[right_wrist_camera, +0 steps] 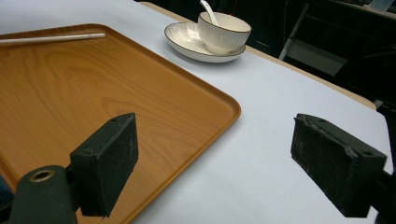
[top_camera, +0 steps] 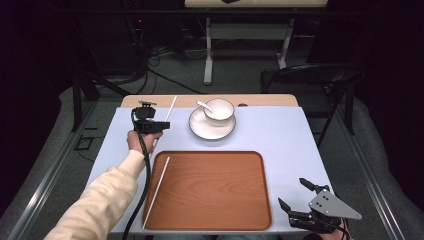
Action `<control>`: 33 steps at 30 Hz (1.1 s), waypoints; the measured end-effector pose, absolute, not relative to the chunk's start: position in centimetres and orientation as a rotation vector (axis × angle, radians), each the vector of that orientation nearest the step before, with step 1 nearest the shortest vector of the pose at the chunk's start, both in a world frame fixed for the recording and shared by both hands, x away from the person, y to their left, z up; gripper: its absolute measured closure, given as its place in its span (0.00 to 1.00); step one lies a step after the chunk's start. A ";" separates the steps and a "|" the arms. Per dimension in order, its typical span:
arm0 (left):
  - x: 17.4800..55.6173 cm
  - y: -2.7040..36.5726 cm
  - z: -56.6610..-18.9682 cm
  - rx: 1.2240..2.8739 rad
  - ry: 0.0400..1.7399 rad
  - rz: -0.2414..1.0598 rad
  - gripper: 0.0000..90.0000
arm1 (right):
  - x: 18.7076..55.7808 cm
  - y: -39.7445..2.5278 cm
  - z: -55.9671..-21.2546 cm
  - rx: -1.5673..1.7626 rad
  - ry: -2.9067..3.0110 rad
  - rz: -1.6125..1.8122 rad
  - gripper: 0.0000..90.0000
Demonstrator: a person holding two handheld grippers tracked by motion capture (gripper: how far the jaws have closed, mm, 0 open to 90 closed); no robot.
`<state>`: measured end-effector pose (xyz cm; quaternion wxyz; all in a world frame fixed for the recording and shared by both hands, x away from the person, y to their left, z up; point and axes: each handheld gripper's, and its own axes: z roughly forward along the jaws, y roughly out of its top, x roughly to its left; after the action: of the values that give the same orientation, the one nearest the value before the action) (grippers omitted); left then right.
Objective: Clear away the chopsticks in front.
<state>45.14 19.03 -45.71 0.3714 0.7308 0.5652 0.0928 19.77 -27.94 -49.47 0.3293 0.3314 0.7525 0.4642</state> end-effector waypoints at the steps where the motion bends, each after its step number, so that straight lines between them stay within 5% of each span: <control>1: 44.8 19.1 -45.7 1.874 1.448 0.242 0.94 | 19.8 -27.9 -49.5 0.866 1.968 1.214 0.16; 33: 34.9 21.1 -49.9 1.910 1.431 0.203 0.94 | 19.8 -27.9 -49.4 0.865 1.973 1.213 0.16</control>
<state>34.91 21.11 -49.91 0.3644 0.7425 0.5564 0.0788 19.76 -27.87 -49.45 0.3285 0.3303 0.7539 0.4633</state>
